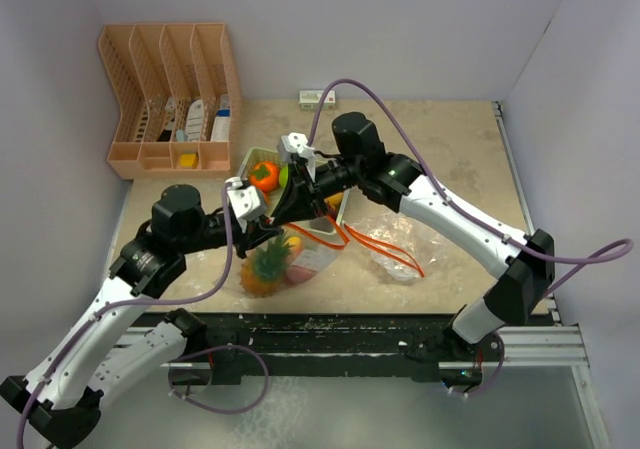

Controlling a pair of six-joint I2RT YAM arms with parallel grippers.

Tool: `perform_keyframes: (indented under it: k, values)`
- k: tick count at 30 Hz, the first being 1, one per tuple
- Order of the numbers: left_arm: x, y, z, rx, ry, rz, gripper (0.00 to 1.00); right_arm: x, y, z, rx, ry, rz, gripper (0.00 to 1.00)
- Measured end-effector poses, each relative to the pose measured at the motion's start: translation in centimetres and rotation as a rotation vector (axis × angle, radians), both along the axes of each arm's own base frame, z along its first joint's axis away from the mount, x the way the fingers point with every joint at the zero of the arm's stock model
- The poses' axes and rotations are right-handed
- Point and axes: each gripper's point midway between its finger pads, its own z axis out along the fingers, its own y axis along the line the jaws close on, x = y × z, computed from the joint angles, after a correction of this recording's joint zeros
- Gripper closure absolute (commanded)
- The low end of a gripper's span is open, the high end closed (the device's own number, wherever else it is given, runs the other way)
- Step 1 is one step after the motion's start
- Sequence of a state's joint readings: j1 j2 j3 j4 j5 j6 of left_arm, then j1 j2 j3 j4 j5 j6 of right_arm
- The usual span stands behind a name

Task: Place the food in the zip-top bag and seal the zipper
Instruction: Zip the zipper food storage bag at the center of the board.

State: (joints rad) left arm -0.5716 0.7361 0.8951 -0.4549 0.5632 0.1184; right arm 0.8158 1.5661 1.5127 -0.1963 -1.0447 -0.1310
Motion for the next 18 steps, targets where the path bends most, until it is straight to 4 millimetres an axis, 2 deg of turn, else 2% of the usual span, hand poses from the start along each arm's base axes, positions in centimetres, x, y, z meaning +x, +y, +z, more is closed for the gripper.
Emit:
perform_keyframes:
  k: [8,18]
  values:
    - [-0.1,-0.5,-0.3,0.016,0.042,-0.042,1.00,0.1,-0.6,-0.4,-0.020,0.026,-0.001,0.97]
    - [-0.4,0.4,-0.9,0.046,0.063,0.002,1.00,0.6,-0.4,-1.3,-0.054,-0.004,-0.041,0.96]
